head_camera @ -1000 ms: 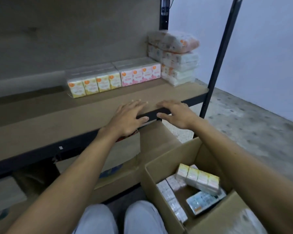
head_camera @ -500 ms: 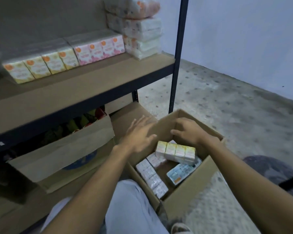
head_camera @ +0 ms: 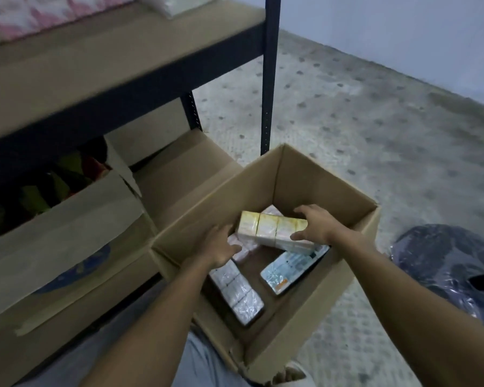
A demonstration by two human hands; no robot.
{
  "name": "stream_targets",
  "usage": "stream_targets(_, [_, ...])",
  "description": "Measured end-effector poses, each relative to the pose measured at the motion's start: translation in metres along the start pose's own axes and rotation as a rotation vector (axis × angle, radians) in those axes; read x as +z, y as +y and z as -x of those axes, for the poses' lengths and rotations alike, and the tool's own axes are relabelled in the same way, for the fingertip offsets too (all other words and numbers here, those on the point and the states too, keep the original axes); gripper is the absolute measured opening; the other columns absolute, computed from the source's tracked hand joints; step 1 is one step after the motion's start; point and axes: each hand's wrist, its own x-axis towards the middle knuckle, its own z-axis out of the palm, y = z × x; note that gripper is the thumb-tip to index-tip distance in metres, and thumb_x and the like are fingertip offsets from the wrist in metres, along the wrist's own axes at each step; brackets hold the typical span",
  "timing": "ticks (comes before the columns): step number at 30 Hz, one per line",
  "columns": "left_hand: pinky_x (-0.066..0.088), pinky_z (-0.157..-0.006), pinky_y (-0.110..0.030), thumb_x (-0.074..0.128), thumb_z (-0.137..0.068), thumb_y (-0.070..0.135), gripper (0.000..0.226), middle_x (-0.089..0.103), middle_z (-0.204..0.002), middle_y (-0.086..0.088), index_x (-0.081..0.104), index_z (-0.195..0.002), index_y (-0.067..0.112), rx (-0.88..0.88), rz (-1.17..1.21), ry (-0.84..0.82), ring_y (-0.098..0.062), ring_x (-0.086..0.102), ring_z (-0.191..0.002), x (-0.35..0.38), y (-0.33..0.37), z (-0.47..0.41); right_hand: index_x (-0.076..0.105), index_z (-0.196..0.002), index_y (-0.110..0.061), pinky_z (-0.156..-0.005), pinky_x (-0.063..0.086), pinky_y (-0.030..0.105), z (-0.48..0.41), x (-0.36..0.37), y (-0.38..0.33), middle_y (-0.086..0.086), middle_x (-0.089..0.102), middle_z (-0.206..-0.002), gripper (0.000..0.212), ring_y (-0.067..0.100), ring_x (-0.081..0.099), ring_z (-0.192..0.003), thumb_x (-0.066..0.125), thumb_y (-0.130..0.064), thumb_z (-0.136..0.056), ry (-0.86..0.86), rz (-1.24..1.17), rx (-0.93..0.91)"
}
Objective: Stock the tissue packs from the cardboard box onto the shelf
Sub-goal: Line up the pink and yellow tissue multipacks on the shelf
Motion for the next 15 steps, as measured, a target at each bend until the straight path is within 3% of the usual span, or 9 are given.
stream_targets(10, [0.045,-0.097,-0.042,0.082,-0.065,0.039,0.075,0.051,-0.135,-0.009,0.049,-0.128,0.015,-0.110,0.061,0.004,-0.028,0.051,-0.120,0.062,-0.031,-0.073,0.027,-0.148,-0.025,-0.106,0.039,0.048,-0.066,0.026,0.020,0.008,0.036,-0.145,0.107,0.030,0.037,-0.131,0.085,-0.045,-0.060,-0.139,0.147,0.009])
stream_targets(15, [0.035,-0.107,-0.038,0.077,-0.072,0.044,0.088,0.042,-0.144,-0.012,0.035,-0.142,0.011,-0.073,-0.055,0.016,-0.029,0.041,-0.131,0.089,-0.043,-0.092,0.024,-0.148,-0.024,-0.104,0.042,0.046,-0.086,0.041,0.024,0.009,0.038,-0.144,0.112,0.031,0.041,-0.129,0.088,-0.043,-0.058,-0.237,0.168,0.009])
